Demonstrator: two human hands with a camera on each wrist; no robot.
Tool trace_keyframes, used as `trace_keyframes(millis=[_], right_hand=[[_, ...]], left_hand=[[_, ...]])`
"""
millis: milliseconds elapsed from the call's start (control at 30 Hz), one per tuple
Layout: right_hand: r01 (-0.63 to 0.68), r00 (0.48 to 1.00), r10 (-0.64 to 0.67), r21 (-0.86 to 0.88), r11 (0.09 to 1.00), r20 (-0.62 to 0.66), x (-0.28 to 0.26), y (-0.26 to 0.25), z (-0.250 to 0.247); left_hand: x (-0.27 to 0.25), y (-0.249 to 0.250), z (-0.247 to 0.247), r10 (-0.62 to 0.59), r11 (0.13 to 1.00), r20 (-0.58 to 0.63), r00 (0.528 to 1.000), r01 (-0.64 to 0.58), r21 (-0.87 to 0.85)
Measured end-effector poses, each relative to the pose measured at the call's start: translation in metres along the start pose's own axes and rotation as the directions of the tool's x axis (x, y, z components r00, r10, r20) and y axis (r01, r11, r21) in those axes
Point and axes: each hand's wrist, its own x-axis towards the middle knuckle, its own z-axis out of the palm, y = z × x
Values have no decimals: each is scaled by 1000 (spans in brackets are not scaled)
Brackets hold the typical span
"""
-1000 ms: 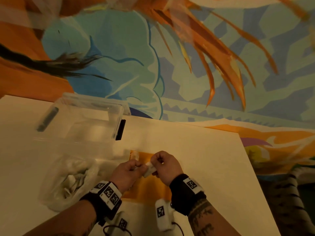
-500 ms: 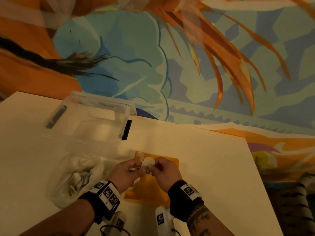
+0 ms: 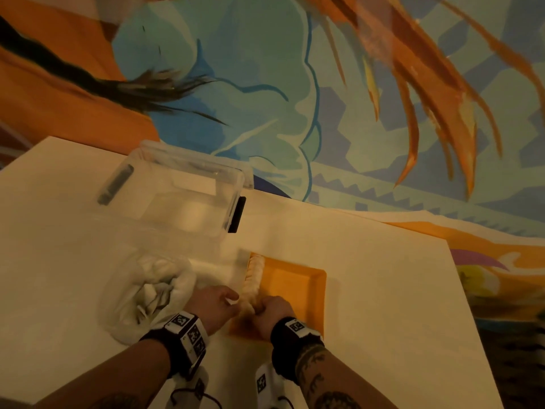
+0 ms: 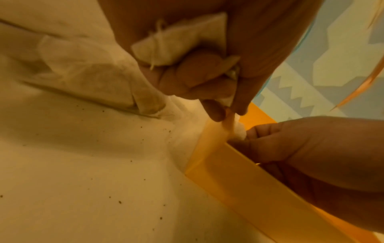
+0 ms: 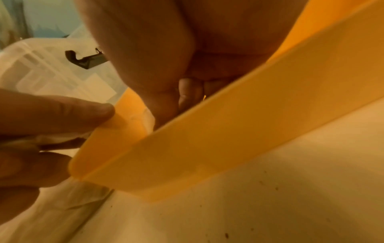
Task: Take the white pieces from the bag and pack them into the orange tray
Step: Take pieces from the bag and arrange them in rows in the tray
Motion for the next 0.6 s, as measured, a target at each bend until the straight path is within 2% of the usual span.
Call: trace_keyframes(millis=[133,367,600], right_hand=[[-49,998,50,24,999,-37,10,-2,9],[-190,982,190,-42,981,-17,19,5,17],[-202,979,201,-40,979,-22,24,2,22]], left_hand=[[0,-2,1,-4,1000,-15,1000,4,-27],[3,-3,-1,-11,999,4,1000,11,-34],[6,-7,2,-25,998,-1,1000,25,-51]])
